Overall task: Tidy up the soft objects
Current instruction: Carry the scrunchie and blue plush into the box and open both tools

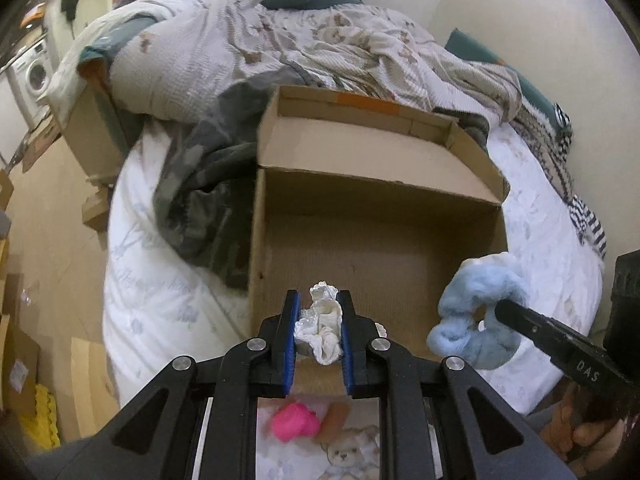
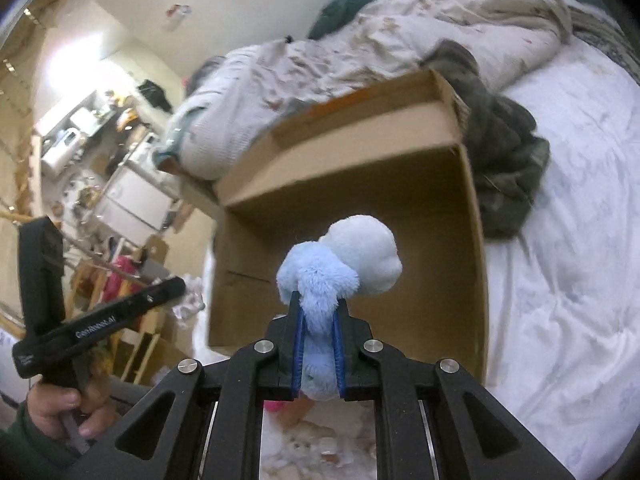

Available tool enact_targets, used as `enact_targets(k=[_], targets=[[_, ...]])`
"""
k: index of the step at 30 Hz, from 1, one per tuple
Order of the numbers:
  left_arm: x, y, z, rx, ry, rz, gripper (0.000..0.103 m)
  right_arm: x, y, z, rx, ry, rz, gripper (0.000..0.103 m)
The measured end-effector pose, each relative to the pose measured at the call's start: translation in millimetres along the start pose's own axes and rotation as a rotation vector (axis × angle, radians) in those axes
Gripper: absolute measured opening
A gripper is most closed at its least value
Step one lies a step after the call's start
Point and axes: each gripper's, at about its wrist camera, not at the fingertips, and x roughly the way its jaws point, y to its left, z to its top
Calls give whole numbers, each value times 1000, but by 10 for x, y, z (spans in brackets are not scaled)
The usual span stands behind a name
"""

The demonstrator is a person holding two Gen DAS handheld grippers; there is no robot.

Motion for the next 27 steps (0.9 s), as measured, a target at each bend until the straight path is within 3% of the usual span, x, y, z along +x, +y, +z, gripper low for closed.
enact_targets(k=[8, 11, 20, 27], targets=[[347, -79, -60, 22, -2, -20, 16, 245, 4, -138, -55, 71, -66, 14], [385, -111, -86, 58, -4, 4, 16, 318, 22, -157, -78, 91, -65, 14], [489, -16, -139, 21, 48, 26, 16, 453, 122, -177, -123, 123, -101, 14], [489, -59, -160, 39, 44, 24, 17, 469, 95, -161, -110, 125, -107, 15]])
